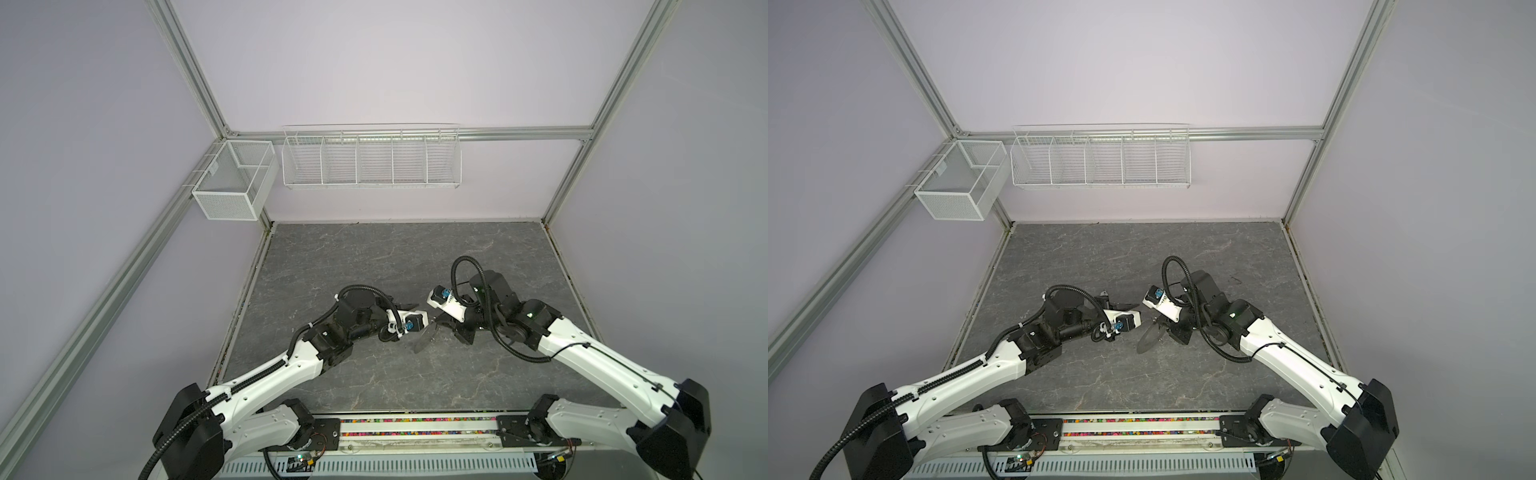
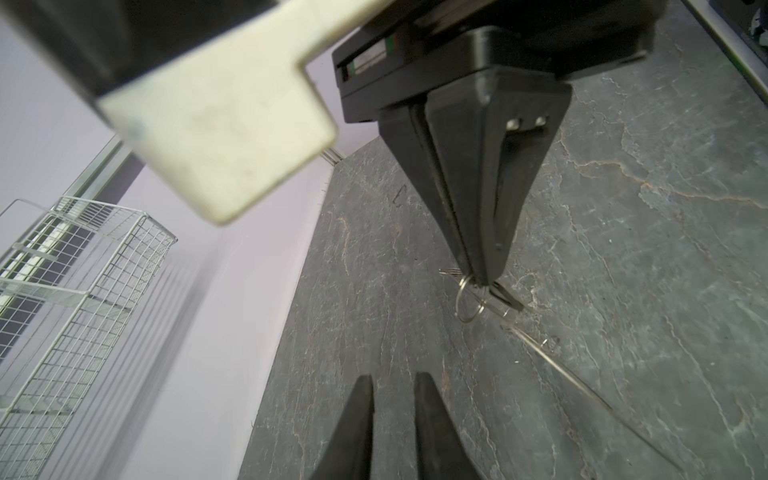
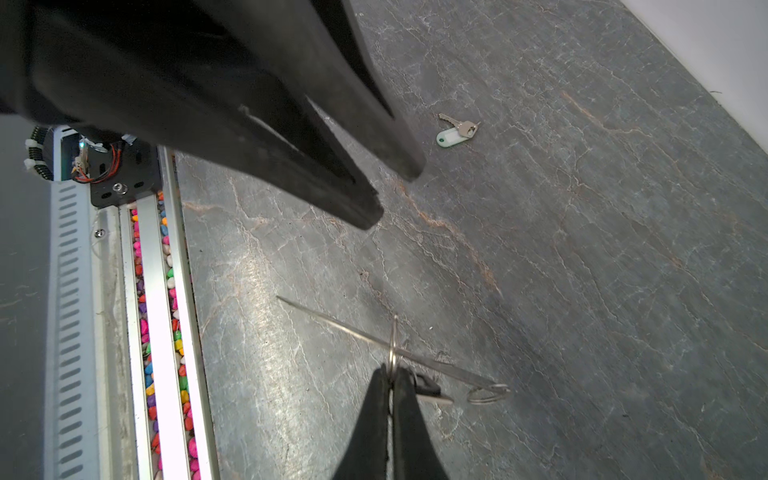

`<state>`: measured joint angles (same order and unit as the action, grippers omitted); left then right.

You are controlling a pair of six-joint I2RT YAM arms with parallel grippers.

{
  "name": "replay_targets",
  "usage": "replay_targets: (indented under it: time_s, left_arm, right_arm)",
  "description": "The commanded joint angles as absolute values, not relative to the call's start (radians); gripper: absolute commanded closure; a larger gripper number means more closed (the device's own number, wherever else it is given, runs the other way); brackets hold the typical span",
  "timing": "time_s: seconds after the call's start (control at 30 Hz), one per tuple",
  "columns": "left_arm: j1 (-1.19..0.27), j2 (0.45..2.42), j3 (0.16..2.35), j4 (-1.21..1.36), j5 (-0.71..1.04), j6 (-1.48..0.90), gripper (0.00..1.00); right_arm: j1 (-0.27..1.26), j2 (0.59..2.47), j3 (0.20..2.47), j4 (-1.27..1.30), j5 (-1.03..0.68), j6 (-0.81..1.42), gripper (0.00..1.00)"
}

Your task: Put the keys on the keyring

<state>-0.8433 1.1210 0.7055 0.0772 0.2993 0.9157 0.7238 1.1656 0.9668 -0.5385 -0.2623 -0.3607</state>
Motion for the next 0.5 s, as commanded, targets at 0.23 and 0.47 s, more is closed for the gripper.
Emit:
replay_targets:
  time_s: [0.23,0.47]
  left_arm:
    - [-0.878,1.193,0.807,-0.022,0.34,0.995,0.8]
    - [-0.894,1.227,0.836,-0.053,0.347,0.993,0.79]
  right_arm:
    - [0.731,1.199,1.015,-0.57,-0.296,-0.391,0.93]
    - [0.731,1.204,1.024,-0.571,-0.301,-0.396,0.93]
